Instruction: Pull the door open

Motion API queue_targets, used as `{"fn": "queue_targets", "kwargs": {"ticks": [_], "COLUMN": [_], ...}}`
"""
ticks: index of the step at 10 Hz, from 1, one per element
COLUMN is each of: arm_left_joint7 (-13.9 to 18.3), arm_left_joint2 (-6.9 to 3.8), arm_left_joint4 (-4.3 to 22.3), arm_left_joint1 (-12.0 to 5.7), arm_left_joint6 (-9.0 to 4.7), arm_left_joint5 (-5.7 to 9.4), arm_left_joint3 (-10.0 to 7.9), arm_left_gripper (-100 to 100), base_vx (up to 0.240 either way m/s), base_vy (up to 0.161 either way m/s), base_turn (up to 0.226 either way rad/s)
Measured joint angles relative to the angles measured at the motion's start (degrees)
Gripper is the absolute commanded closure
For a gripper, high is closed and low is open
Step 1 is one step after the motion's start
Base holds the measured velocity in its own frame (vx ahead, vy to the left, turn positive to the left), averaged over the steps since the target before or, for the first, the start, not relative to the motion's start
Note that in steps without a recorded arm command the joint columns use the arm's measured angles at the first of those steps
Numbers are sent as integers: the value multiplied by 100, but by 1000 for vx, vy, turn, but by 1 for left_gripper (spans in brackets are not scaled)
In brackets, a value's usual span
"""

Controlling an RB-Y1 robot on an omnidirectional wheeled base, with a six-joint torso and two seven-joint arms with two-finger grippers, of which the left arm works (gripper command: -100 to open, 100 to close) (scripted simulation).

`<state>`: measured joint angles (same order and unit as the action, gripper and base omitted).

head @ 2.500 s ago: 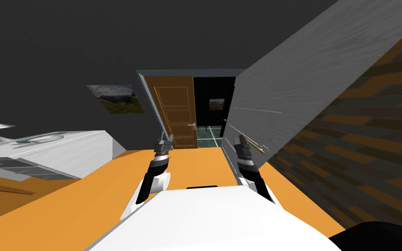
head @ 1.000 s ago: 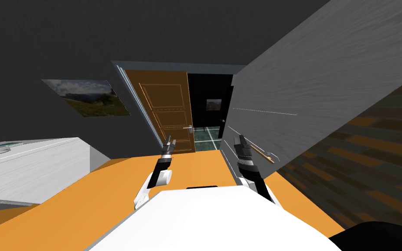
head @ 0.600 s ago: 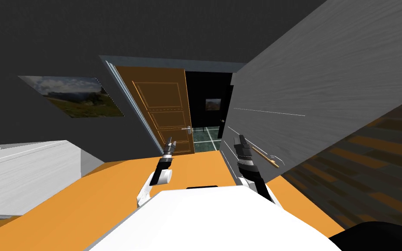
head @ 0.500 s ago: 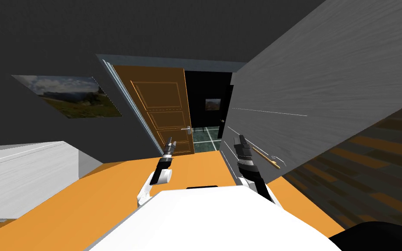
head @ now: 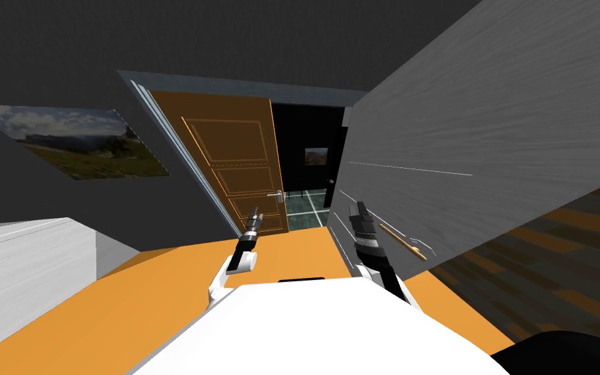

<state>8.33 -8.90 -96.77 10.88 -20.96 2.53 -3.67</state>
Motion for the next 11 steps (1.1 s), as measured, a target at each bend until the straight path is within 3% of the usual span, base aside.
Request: {"fn": "queue_targets", "kwargs": {"ticks": [11], "arm_left_joint7": [32], "arm_left_joint2": [-205], "arm_left_joint4": [1397], "arm_left_joint1": [-591], "arm_left_joint6": [196], "arm_left_joint5": [67], "arm_left_joint3": [-257], "arm_left_gripper": [-100], "base_vx": [99], "base_vy": [-1], "base_turn": [-39]}}
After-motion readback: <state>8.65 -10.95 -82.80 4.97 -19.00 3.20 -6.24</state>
